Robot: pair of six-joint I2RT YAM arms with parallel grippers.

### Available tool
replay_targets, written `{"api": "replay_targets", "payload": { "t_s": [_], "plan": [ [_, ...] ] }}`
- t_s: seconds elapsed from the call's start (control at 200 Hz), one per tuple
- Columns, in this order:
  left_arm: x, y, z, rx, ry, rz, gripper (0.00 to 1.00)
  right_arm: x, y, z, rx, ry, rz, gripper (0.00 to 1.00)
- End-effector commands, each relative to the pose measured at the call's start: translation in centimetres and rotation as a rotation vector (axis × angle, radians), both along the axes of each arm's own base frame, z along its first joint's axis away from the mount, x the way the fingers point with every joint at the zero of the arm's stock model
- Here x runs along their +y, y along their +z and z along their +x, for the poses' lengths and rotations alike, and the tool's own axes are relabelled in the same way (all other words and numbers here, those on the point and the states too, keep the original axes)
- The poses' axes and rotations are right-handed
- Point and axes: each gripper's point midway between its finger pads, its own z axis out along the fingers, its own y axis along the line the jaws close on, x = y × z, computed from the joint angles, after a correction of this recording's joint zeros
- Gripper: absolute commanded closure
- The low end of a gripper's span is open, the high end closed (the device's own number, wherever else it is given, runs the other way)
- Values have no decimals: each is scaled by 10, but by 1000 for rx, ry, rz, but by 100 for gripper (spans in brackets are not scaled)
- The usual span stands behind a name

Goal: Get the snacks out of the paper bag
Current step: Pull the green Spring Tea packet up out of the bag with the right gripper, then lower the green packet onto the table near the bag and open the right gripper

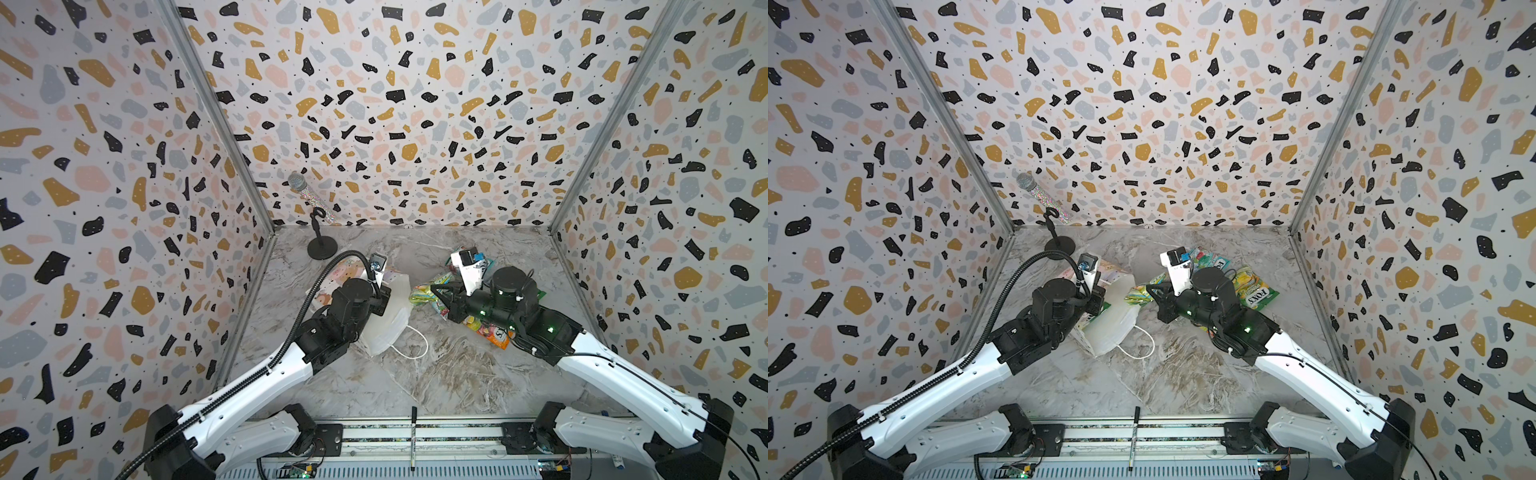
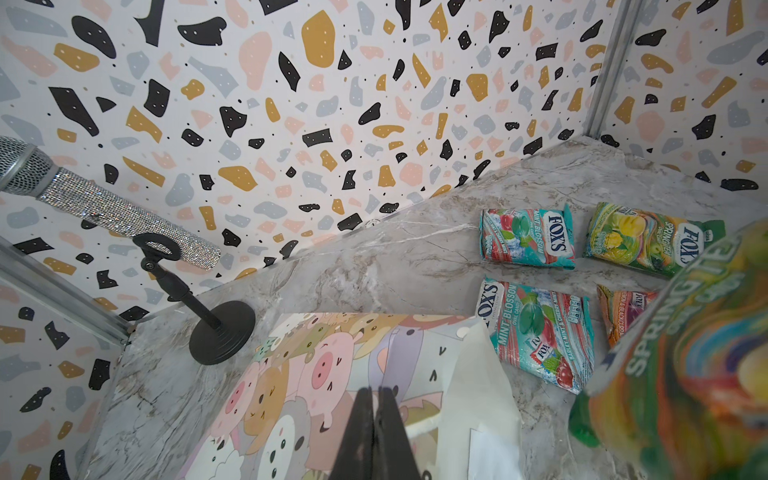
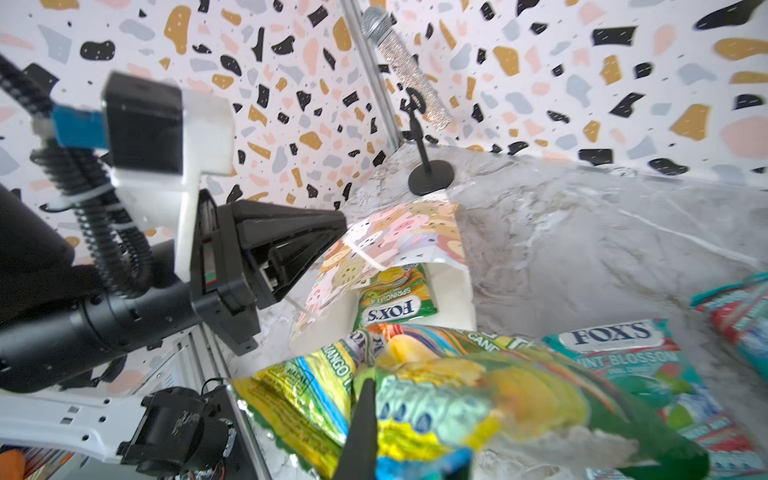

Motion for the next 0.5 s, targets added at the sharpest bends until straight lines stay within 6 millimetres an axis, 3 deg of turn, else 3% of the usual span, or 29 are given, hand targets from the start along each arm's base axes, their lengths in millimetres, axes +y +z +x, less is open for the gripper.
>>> {"api": "replay_targets", "payload": {
  "t_s": [0.0, 0.285, 0.496],
  "plan": [
    [3, 18, -4, -45, -14, -32, 100, -26, 0, 10, -11, -66, -24, 100],
    [11, 31, -12, -93, -7, -70, 100, -70, -66, 17, 107, -113, -93, 100],
    [13, 32, -11, -93, 1, -71, 100, -55, -102, -1, 128, 59, -101, 100]
  ]
}}
